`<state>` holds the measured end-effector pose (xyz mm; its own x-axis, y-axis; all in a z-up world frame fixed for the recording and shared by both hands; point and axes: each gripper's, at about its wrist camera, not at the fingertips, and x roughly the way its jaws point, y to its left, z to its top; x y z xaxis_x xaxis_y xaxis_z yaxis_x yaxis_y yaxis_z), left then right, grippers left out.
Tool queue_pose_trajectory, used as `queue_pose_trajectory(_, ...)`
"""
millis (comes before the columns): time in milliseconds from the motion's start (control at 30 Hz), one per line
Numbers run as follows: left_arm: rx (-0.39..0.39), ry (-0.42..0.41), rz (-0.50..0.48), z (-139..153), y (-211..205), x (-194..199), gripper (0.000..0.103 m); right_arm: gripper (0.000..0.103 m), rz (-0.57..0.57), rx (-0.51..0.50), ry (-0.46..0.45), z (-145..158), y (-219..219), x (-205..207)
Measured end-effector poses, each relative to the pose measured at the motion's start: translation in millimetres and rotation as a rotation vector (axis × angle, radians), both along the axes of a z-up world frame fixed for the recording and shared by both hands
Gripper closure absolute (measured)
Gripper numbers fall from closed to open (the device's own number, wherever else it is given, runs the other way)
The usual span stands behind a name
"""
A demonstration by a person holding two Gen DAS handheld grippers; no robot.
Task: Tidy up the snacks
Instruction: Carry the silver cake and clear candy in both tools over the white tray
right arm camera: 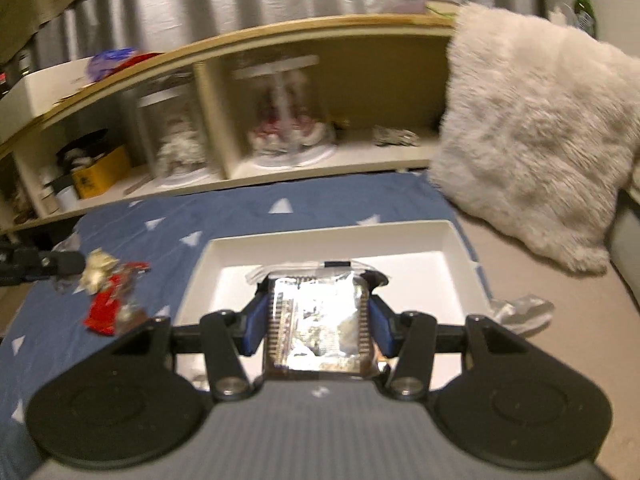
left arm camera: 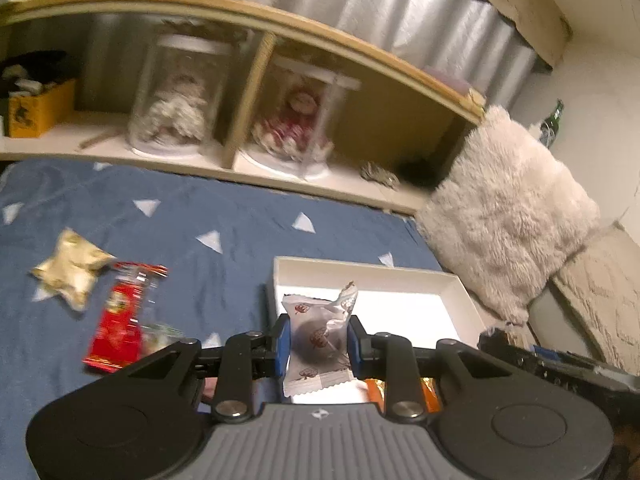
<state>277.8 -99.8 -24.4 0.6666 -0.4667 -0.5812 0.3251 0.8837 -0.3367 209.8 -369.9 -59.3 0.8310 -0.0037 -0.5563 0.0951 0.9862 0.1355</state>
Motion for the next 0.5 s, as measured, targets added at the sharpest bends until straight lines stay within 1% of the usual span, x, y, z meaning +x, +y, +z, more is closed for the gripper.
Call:
queue_pose_trajectory(133,0.006,0.036,-0.039,-15.9,-23.1,13.0,0.072,0.045,-0.061,0.014,0.021,-12.7,-28.6,10.7)
queue_pose_trajectory(233,-0.003,0.057,-0.065,-26.5,-38.3,24.1,0.072,0.045,-0.095,0.005,0.029,-20.1,-42.7,13.7)
queue_pose_trajectory(367,-0.01,0.08,-0.089,-43.7,-50.3,33.0,0.072,0.045,-0.13,-0.023,0.052,-32.3,-57.2,28.7)
queue_pose_trajectory(500,-0.019,0.116,-0.097,-63.1,-58.3,43.9,0.072,0.045,-0.142,-0.08,0.091,-46.4,-62.1,42.0)
